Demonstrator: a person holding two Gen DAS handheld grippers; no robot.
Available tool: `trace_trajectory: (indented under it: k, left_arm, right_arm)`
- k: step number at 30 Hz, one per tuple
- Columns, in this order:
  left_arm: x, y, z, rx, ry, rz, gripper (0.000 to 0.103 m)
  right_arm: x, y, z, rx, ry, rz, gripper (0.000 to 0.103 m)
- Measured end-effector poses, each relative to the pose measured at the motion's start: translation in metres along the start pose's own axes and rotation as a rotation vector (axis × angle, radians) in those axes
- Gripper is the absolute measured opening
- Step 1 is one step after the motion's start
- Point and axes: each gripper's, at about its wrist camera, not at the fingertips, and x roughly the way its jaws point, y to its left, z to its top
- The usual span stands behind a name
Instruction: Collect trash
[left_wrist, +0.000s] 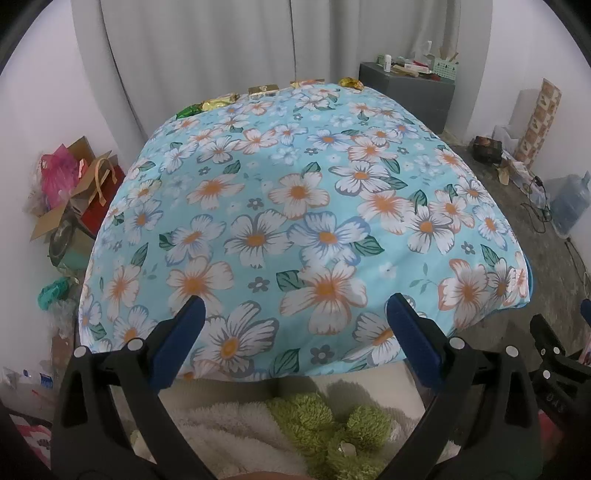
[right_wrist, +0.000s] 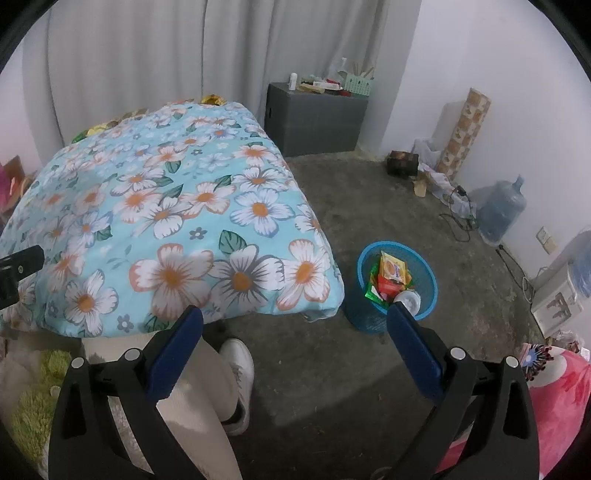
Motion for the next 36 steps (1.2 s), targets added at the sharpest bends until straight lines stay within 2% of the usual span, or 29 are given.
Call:
trace_trajectory:
  k: [36]
  left_arm:
    - [-0.0041,-0.0015,-0.0024,0.0,-0.001,0.001,0.094]
  right_arm:
    - [-0.0044,-0.0034,0.0003,0.029,-0.015,-0.005,0.097]
